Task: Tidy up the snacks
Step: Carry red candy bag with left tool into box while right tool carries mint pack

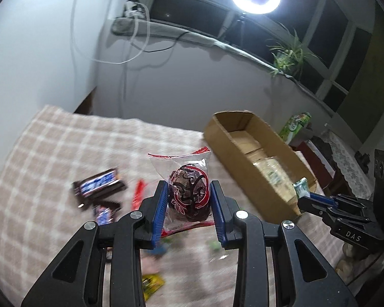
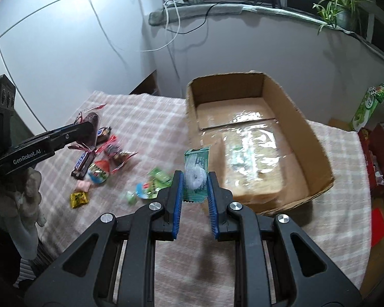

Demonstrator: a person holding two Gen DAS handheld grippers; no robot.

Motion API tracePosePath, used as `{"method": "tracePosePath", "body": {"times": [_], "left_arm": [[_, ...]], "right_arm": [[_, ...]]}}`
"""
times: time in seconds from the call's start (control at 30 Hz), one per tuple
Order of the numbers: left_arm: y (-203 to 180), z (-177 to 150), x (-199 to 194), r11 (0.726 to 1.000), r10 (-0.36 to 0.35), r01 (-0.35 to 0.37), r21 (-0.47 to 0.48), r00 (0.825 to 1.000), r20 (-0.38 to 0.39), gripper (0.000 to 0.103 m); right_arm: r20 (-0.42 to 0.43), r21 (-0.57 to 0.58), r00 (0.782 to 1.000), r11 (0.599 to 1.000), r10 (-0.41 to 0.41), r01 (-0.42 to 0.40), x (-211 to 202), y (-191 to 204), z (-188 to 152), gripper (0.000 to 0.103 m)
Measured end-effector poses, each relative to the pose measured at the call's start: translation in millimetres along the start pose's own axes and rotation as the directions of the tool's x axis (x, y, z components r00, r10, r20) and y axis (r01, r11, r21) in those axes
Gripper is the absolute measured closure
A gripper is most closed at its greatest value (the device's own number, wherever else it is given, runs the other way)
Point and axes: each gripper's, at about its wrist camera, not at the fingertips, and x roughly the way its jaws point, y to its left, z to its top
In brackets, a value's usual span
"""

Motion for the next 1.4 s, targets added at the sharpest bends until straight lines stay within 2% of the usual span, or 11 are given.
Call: {"method": "tracePosePath", "body": {"times": [0.4, 0.67, 1.1, 1.4], "left_arm": [[-52, 26, 32, 0.995, -0.052, 0.052, 0.080, 0.999, -0.004, 0.072], [-82, 44, 59, 0.988, -0.052, 0.053, 0.142, 0.999, -0.013, 0.072], [-112, 61, 102, 0.977, -0.048, 0.057, 0.204, 0.998, -0.051, 0.072], [-128, 65, 124, 0.971, -0.047, 0.064, 0.229, 0.996, -0.080, 0.072]], "right_arm": [[0.025, 0.032, 0.998, 0.998, -0.052, 0.051, -2, -41, 16, 0.084], [0.034, 0.057, 0.997, 0.996, -0.074, 0.072, 2, -70, 23, 0.084], [0.022, 0.089, 0.996, 0.993, -0.086, 0.084, 19, -106, 33, 0.084], [-0.003, 0.105, 0.997, 0.991, -0.079, 0.079, 33, -118, 32, 0.084]]}}
